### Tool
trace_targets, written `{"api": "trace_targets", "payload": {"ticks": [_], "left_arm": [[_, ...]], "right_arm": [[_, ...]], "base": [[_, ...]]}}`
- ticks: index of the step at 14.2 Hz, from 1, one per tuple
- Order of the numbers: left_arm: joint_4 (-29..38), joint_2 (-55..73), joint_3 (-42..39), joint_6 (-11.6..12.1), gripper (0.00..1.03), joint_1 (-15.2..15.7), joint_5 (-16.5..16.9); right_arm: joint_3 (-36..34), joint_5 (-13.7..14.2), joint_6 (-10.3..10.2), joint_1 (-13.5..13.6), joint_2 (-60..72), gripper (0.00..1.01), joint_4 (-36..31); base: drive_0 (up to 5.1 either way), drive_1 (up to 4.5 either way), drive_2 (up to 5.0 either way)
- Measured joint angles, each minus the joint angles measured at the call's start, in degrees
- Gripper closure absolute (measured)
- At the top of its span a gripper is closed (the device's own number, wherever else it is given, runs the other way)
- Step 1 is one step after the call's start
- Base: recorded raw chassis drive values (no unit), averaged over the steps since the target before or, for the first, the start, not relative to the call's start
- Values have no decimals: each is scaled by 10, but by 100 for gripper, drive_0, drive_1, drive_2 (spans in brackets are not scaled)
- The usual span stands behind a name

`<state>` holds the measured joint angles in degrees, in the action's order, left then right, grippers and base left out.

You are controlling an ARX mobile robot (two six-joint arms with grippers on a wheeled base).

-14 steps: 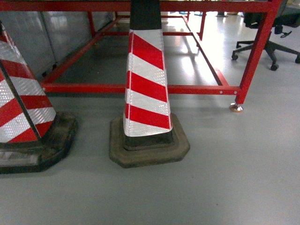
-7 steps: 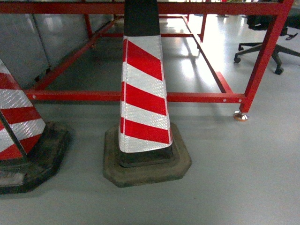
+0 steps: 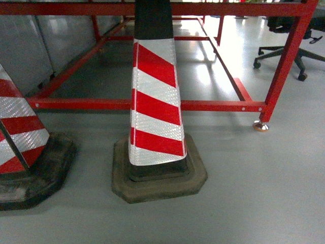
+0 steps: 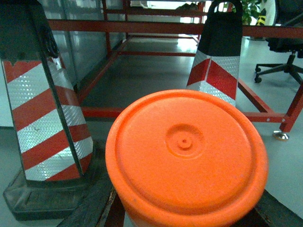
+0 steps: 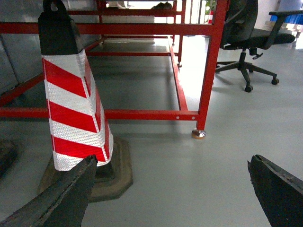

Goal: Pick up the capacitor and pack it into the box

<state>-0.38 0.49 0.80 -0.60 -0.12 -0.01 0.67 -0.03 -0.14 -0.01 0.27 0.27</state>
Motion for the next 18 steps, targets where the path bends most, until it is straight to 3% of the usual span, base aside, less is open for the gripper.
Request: {"api": "trace_targets", "payload": {"ticks": [18], "left_arm": [[0, 0, 0, 6, 59, 0, 0]], "right_arm": [[0, 0, -1, 0, 0, 3, 1]], "base": [[0, 0, 0]]}}
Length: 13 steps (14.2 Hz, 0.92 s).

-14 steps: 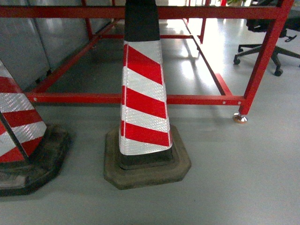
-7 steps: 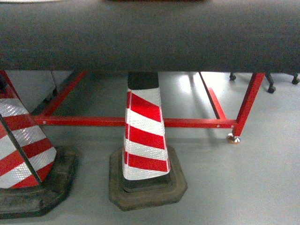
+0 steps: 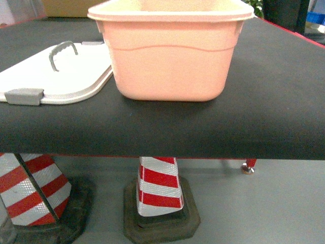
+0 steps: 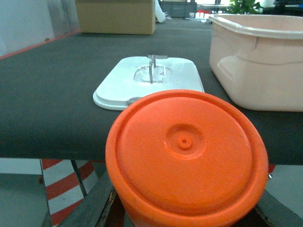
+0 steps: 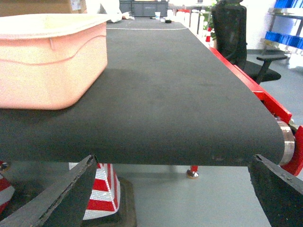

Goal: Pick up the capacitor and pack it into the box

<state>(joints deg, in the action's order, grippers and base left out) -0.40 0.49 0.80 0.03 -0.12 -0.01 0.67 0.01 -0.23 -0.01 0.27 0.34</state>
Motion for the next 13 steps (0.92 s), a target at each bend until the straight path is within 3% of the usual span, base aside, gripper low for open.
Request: {"api": "trace_targets", "payload": {"ticks": [13], "left_arm": [[0, 0, 0, 0, 59, 0, 0]], "right_arm": [[0, 0, 1, 0, 0, 3, 0]], "base": [[0, 0, 0]]}}
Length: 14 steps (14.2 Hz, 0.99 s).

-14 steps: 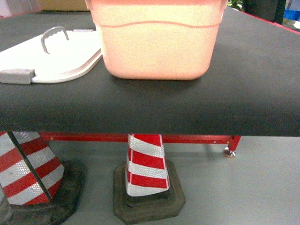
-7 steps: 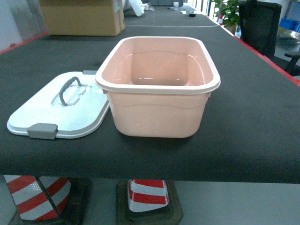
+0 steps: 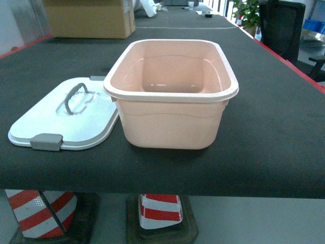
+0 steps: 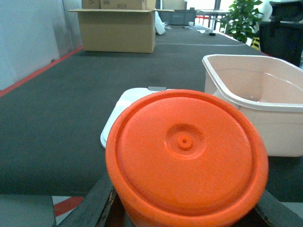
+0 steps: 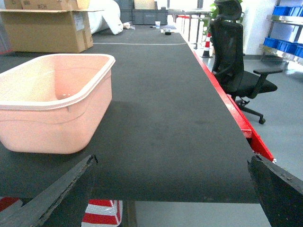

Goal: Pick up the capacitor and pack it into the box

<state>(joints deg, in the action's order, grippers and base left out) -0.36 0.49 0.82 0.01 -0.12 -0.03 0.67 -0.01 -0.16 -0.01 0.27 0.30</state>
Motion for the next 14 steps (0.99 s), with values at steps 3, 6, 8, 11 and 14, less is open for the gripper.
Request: {"api": "trace_targets", "payload": {"ticks": [3, 6, 8, 11, 14], "left_arm": [[0, 0, 0, 0, 59, 0, 0], [0, 0, 0, 0, 59, 0, 0], [0, 0, 0, 0, 59, 0, 0], [0, 0, 0, 0, 59, 0, 0], [0, 0, 0, 0, 59, 0, 0]], "right_arm": [[0, 0, 0, 0, 0, 3, 0], [0, 0, 0, 0, 0, 3, 0], [0, 0, 0, 0, 0, 3, 0], [0, 0, 0, 0, 0, 3, 0], [0, 0, 0, 0, 0, 3, 0]], "base": [[0, 0, 0], [0, 0, 0], [0, 0, 0], [0, 0, 0], [0, 0, 0]]}}
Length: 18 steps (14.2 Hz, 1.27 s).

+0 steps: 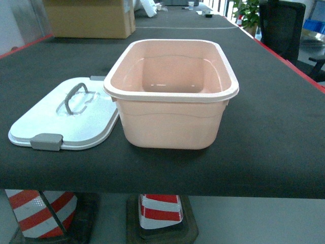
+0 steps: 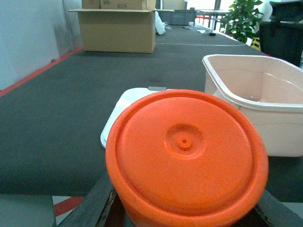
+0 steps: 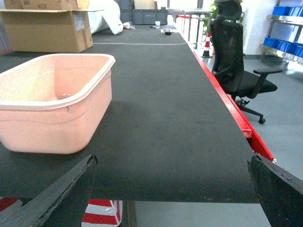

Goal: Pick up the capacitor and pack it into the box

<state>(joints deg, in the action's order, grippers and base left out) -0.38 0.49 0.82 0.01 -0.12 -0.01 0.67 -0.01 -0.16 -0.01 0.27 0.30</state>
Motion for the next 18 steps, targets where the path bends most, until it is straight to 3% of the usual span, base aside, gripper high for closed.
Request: {"api": "trace_targets", "payload": {"ticks": [7, 8, 9, 10, 11, 13, 15, 16, 18], "left_arm": [[0, 0, 0, 0, 59, 0, 0], [79, 48, 0, 10, 59, -41, -112], [192, 170, 13, 16, 59, -50, -194], [277, 276, 30, 13, 59, -54, -223], [365, 382, 69, 16, 59, -71, -225], [510, 582, 205, 49, 59, -108, -185], [482, 759, 360, 60, 59, -134, -141], [431, 855, 450, 57, 59, -149, -122], [321, 999, 615, 19, 59, -175, -95]], "right_arm": [[0, 0, 0, 0, 0, 3, 0], [0, 1, 0, 0, 0, 3, 0], [0, 0, 0, 0, 0, 3, -1], [0, 0, 0, 0, 0, 3, 0], [0, 0, 0, 0, 0, 3, 0], [0, 0, 0, 0, 0, 3, 0], [0, 0, 0, 0, 0, 3, 0], [0, 0, 0, 0, 0, 3, 0], [0, 0, 0, 0, 0, 3, 0]], "base": [[0, 0, 0], [0, 0, 0], [0, 0, 0], [0, 0, 0], [0, 0, 0], [0, 0, 0], [0, 0, 0], [0, 0, 0], [0, 0, 0]]}}
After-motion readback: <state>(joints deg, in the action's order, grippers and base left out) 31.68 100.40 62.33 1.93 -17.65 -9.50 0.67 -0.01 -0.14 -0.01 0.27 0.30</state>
